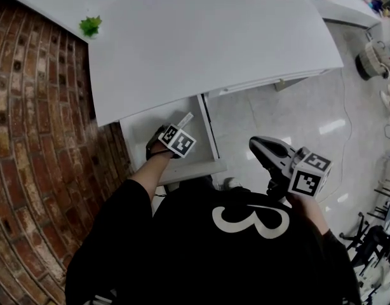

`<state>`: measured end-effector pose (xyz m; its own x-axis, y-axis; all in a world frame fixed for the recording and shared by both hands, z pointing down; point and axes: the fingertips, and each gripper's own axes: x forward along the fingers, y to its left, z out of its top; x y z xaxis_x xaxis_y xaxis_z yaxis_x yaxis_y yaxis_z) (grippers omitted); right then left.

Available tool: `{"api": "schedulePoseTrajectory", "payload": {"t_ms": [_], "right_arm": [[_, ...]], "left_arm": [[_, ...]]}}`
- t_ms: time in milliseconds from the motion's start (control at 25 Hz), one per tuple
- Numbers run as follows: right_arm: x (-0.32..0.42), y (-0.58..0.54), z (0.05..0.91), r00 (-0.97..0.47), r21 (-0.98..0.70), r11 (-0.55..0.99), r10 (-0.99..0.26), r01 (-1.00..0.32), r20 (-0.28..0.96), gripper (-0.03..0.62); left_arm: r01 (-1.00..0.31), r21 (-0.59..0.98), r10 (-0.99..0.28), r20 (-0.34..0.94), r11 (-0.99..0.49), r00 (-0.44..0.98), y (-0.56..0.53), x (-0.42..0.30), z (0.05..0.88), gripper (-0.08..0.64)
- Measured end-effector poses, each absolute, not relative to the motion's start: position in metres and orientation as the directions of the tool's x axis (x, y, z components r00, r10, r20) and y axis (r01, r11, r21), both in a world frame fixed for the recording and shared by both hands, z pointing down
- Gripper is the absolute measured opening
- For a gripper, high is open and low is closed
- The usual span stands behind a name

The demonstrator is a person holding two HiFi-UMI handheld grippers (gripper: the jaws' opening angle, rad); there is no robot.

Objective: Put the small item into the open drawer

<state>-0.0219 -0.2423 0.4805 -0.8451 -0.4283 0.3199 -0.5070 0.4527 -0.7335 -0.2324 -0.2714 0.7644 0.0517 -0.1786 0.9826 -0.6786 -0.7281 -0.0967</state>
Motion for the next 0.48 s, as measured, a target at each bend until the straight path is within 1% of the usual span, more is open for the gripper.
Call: {"api": "schedulePoseTrajectory", "payload": {"t_ms": [480], "right_arm": [[-0.022,-0.232,0.484,-0.843,-0.744,0.434,-0.429,-0.507,0.324,0.009]], "left_arm": [[-0.675,-0.115,-0.228,0.97,-0.729,0.081,-0.272,-0.23,0.766,0.077]]}}
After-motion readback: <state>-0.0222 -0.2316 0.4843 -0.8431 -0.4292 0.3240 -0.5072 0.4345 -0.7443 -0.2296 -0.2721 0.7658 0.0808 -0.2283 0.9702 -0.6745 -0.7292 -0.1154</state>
